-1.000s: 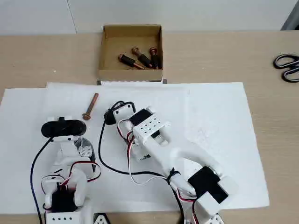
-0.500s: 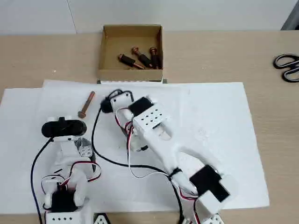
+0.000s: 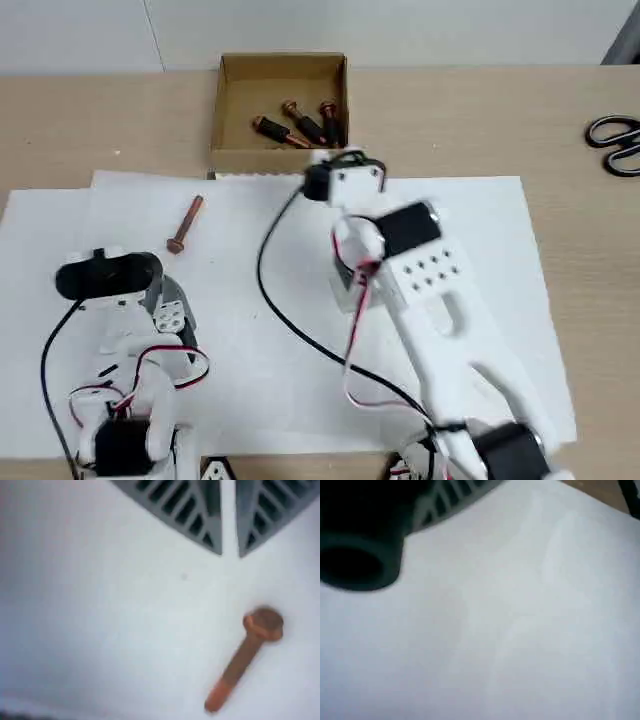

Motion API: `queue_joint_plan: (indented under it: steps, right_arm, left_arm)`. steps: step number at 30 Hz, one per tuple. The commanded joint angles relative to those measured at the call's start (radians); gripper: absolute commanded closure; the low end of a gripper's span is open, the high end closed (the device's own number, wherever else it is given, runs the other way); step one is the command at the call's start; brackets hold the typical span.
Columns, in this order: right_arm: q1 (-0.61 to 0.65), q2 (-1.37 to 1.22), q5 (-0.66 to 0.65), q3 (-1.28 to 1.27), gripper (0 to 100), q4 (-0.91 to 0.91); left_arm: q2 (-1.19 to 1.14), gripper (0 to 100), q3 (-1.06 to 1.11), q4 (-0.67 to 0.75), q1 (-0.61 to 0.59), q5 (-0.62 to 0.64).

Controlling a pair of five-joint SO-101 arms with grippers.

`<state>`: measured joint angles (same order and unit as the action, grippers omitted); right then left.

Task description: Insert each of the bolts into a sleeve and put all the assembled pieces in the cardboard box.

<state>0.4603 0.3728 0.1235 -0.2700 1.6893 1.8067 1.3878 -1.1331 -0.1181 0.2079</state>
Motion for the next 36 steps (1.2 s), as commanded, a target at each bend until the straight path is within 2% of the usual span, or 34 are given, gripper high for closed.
queue_joint_plan:
  steps: [1, 6, 11, 16, 25, 33, 36]
  right_arm:
    - [-0.053, 0.156, 0.011, -0.123, 99.5, 0.012]
    - [-0.133, 0.318, 0.006, -0.258, 99.5, -0.068]
    - [-0.148, 0.397, 0.005, -0.305, 99.5, -0.094]
    - [-0.216, 0.404, 0.012, -0.313, 99.5, -0.116]
    - [-0.361, 0.407, 0.008, -0.313, 99.5, -0.116]
    - [-0.438, 0.407, 0.008, -0.313, 99.5, -0.116]
    - [-0.470, 0.407, 0.008, -0.313, 99.5, -0.116]
  left_arm:
    - [-0.057, 99, -0.128, -0.005, 0.000, -0.034]
    - [-0.402, 99, -0.392, -0.009, 0.000, -0.034]
    - [-0.829, 99, -0.713, -0.028, -0.002, -0.034]
    - [-1.204, 99, -1.023, -0.130, 0.002, -0.034]
    - [-1.772, 99, -1.537, -0.400, -0.002, -0.034]
    - [-2.142, 99, -1.879, -0.609, -0.003, -0.041]
    - [-2.228, 99, -1.936, -0.621, -0.023, -0.123]
